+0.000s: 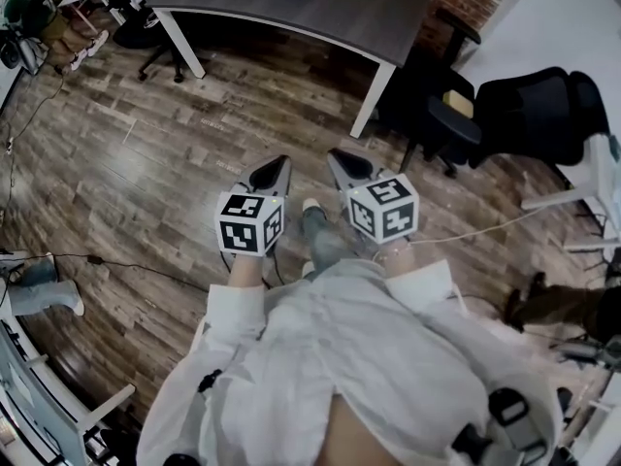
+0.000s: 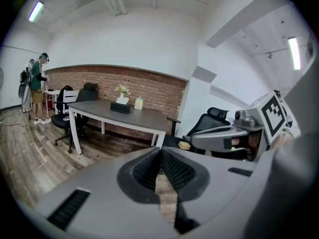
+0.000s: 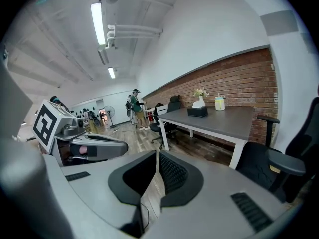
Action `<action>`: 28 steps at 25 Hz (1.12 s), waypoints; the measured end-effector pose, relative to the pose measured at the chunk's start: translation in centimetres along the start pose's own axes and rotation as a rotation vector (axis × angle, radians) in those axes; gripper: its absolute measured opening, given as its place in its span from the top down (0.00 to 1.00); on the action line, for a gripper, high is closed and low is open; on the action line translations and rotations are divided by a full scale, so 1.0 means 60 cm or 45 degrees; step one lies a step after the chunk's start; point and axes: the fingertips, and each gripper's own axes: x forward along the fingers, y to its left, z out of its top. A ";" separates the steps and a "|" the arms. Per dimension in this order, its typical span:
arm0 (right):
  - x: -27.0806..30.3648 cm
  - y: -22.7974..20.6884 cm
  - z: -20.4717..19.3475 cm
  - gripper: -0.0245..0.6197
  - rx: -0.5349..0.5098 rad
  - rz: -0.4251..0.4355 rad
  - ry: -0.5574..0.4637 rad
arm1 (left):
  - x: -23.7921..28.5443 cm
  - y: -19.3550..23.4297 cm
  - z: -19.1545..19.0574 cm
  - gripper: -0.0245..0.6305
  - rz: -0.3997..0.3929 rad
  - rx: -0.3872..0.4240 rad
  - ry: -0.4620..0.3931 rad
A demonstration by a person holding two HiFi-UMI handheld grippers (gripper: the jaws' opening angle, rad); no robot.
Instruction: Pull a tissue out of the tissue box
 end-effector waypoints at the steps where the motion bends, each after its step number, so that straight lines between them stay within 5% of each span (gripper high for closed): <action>1: 0.013 -0.008 0.008 0.95 -0.002 0.006 0.003 | 0.009 0.011 0.008 0.95 0.004 -0.002 0.000; 8: 0.119 -0.064 0.070 0.95 -0.051 0.061 0.010 | 0.081 0.089 0.078 0.95 0.041 -0.014 -0.011; 13: 0.186 -0.101 0.131 0.95 -0.103 0.102 0.004 | 0.140 0.143 0.137 0.84 0.065 -0.049 -0.023; 19: 0.258 -0.143 0.202 0.86 -0.137 0.153 -0.025 | 0.210 0.194 0.197 0.83 0.081 -0.039 -0.035; 28: 0.328 -0.190 0.236 0.82 -0.080 0.180 -0.030 | 0.260 0.241 0.228 0.82 0.098 -0.046 -0.033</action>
